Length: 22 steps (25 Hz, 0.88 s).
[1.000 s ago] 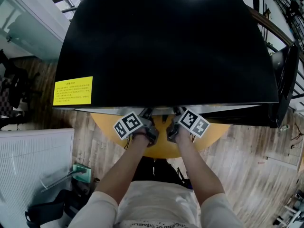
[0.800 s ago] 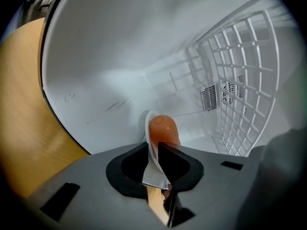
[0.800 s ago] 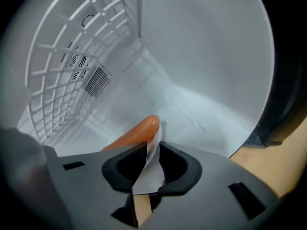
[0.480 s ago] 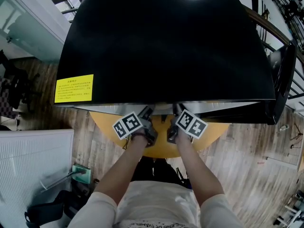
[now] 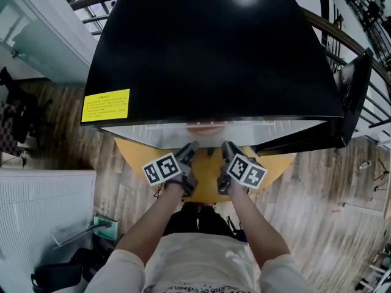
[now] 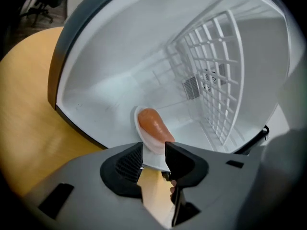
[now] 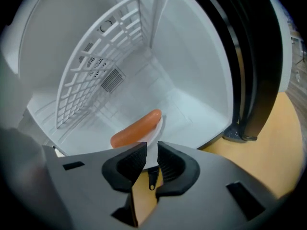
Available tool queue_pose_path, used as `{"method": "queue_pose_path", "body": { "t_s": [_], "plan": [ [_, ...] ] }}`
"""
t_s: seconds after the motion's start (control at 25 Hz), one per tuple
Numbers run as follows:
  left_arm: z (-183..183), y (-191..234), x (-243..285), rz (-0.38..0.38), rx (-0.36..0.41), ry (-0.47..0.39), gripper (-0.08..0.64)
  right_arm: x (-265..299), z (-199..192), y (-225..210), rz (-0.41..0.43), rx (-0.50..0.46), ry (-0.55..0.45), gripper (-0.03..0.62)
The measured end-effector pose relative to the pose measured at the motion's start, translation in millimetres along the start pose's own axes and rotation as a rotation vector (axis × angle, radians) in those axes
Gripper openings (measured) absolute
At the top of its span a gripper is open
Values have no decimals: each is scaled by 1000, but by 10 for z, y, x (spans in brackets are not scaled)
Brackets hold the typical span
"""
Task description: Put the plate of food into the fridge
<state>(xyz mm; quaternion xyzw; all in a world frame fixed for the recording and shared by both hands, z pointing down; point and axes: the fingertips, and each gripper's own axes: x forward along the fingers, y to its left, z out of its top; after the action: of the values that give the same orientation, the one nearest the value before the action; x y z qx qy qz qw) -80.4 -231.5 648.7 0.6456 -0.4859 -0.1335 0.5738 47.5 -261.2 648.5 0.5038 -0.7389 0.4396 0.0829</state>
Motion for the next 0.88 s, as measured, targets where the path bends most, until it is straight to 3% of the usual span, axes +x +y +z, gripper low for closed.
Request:
{"method": "queue_pose_path", "body": {
  "t_s": [0.28,0.56,0.72,0.88],
  "plan": [
    [-247,-308,-366,18,360,103,148,-410,-122,365,82,-201,12,83],
    [-327,-624,-799,44,666,103,56,-813,-260,664,107,-342,27,52],
    [-424,-740,-1044,72,738,116,32,-1093,-253,838,146,-441,5,39],
    [-546,-824,-1282,107,792,128,26,-1330,-254,891,162,-456,-9,31]
  ]
}}
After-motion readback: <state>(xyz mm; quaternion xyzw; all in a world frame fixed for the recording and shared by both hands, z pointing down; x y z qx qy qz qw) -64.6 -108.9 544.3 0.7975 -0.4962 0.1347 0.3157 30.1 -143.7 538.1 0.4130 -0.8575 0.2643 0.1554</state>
